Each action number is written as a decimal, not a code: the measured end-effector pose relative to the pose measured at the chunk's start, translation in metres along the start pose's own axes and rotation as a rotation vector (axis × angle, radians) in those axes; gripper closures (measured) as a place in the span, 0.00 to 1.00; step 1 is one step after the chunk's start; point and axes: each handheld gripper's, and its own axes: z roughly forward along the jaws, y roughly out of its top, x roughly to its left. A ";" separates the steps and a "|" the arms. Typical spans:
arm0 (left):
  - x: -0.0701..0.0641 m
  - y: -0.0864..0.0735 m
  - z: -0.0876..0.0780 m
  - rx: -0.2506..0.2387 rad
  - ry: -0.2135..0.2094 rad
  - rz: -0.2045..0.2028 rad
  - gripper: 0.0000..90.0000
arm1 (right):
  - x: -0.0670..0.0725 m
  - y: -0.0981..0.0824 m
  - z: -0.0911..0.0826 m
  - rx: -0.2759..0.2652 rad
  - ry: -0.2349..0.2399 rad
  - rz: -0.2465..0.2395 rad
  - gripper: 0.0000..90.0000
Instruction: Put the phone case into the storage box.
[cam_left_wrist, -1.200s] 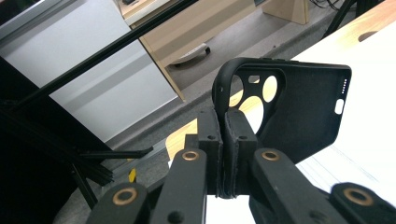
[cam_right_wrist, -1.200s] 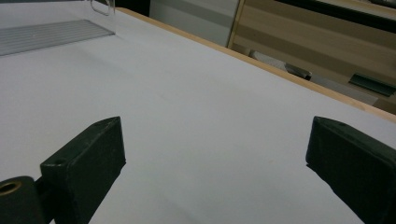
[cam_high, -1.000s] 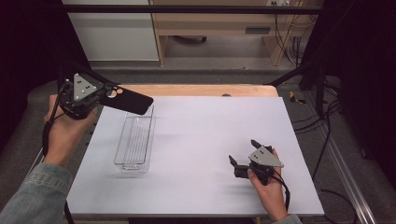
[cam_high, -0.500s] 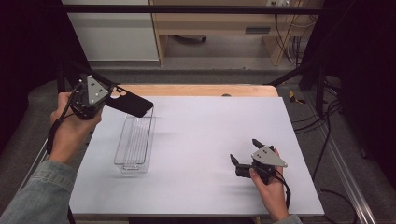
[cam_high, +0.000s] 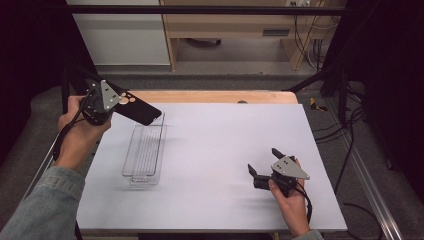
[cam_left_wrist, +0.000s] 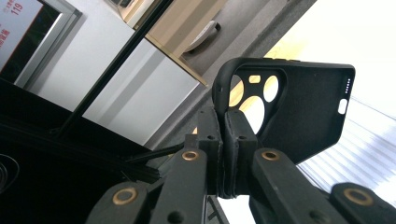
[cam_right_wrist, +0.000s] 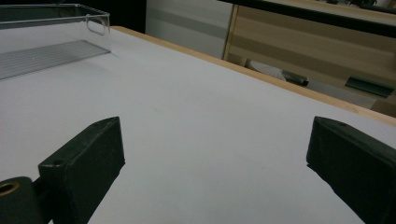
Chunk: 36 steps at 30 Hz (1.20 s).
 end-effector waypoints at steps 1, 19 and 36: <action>0.000 0.000 0.001 0.000 0.002 0.005 0.95 | 0.000 0.000 0.000 -0.002 -0.003 -0.001 0.05; -0.006 0.004 0.009 0.023 0.025 0.080 0.95 | 0.002 -0.003 0.001 -0.004 0.008 -0.004 0.04; -0.010 0.012 0.018 0.065 0.034 0.180 0.95 | 0.002 -0.003 0.002 -0.003 0.013 0.000 0.04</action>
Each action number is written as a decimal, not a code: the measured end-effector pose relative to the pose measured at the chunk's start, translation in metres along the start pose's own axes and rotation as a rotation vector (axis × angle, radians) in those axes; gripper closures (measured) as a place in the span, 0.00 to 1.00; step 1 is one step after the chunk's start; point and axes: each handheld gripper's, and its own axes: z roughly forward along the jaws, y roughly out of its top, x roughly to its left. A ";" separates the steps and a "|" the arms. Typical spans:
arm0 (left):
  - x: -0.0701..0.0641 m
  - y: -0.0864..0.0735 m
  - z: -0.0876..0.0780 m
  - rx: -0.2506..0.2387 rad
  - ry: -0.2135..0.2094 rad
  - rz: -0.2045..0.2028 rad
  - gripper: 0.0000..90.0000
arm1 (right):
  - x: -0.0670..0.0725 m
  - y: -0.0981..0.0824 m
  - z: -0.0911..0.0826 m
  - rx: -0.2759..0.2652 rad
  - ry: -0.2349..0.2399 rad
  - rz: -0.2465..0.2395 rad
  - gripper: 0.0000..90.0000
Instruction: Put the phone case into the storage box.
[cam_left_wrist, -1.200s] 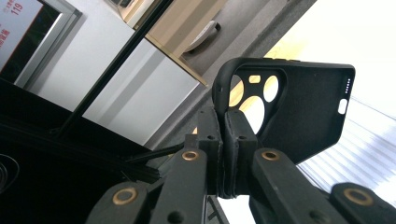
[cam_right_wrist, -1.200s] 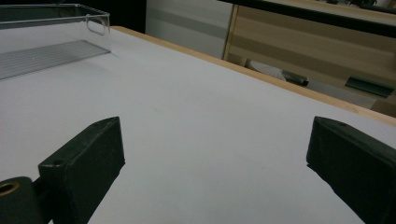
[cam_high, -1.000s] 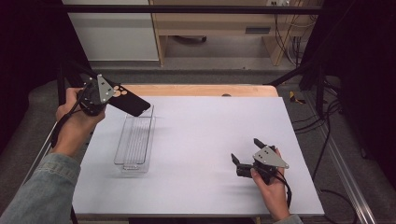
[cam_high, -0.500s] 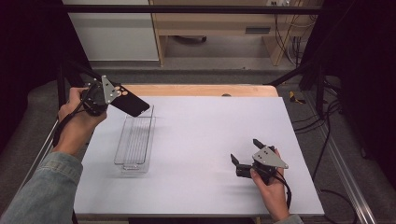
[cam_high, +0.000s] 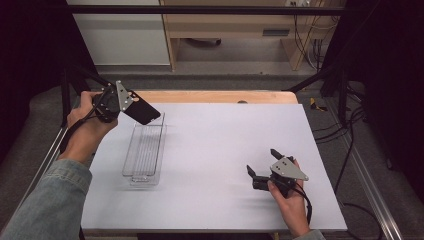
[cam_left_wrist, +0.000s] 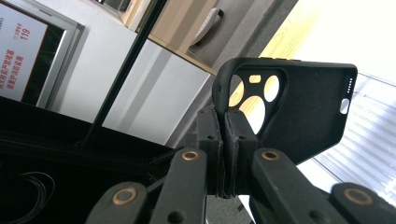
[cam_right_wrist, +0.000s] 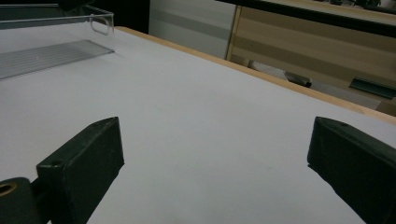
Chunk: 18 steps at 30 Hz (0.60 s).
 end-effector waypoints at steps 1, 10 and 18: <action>0.000 0.000 0.000 0.001 0.000 0.004 0.95 | 0.000 0.000 0.000 0.000 0.000 0.000 0.04; -0.006 0.005 0.005 0.001 0.005 0.020 0.95 | 0.000 0.000 0.000 -0.004 0.001 -0.002 0.04; -0.012 0.009 0.009 0.011 0.006 0.060 0.95 | 0.000 0.000 0.000 -0.006 0.003 -0.003 0.04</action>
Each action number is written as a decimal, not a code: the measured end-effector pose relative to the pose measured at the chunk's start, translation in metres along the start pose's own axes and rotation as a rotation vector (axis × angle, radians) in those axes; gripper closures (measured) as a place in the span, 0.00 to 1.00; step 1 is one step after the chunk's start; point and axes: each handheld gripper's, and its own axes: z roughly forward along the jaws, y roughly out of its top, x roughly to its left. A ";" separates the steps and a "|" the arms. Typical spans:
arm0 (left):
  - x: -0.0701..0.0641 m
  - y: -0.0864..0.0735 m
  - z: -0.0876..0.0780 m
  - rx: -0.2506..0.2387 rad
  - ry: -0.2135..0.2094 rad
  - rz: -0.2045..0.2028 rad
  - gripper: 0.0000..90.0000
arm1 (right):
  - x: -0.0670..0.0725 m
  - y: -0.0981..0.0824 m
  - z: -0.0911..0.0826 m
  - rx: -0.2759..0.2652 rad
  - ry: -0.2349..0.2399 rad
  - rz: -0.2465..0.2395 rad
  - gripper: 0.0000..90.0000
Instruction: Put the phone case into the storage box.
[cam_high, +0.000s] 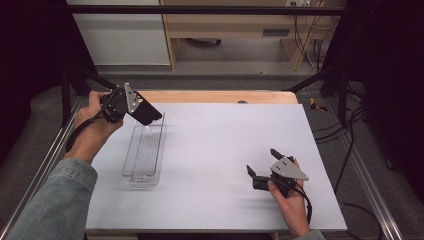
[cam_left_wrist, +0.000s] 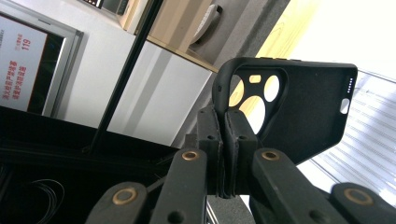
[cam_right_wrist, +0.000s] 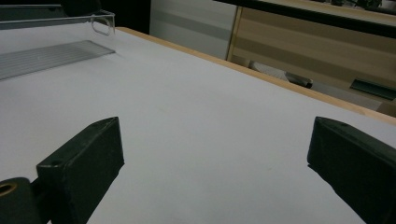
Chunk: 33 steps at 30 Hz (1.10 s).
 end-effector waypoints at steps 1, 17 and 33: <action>-0.001 0.001 0.000 -0.001 -0.001 0.001 0.95 | 0.000 0.000 0.000 0.001 0.000 0.001 0.04; -0.006 0.002 0.006 0.015 0.002 0.047 0.95 | 0.000 0.000 0.000 0.000 0.002 -0.002 0.04; -0.010 0.004 0.008 0.015 0.007 0.069 0.95 | -0.001 0.000 0.000 0.000 0.001 -0.001 0.04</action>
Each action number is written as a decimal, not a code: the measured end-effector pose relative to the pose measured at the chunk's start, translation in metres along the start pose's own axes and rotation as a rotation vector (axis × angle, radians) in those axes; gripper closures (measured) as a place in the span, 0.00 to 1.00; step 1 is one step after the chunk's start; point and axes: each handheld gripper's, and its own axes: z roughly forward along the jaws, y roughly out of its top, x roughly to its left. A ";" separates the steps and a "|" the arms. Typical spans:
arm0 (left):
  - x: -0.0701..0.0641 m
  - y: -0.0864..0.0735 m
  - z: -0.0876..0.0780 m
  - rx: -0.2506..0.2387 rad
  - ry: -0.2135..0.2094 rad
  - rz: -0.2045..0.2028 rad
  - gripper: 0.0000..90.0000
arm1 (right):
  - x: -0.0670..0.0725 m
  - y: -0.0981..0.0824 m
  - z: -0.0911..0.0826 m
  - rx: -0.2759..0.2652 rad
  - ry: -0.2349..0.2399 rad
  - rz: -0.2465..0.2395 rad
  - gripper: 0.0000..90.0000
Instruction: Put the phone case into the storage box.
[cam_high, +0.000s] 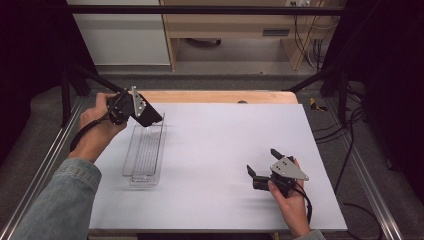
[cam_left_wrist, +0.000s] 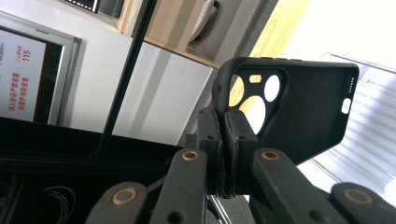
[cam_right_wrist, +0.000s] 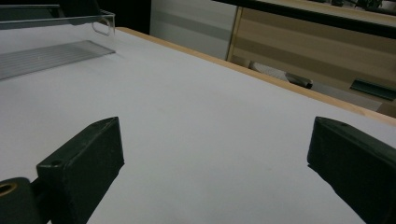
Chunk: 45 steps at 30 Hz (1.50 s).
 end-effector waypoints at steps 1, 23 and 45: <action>0.000 0.000 0.000 0.000 0.000 0.001 0.95 | 0.000 0.000 0.000 0.000 0.000 0.001 0.04; -0.010 0.002 0.009 0.025 -0.001 0.087 0.95 | -0.002 0.000 -0.001 -0.001 -0.004 0.003 0.04; -0.020 0.007 0.016 0.032 -0.009 0.148 0.95 | -0.003 0.000 -0.001 -0.002 -0.006 0.008 0.04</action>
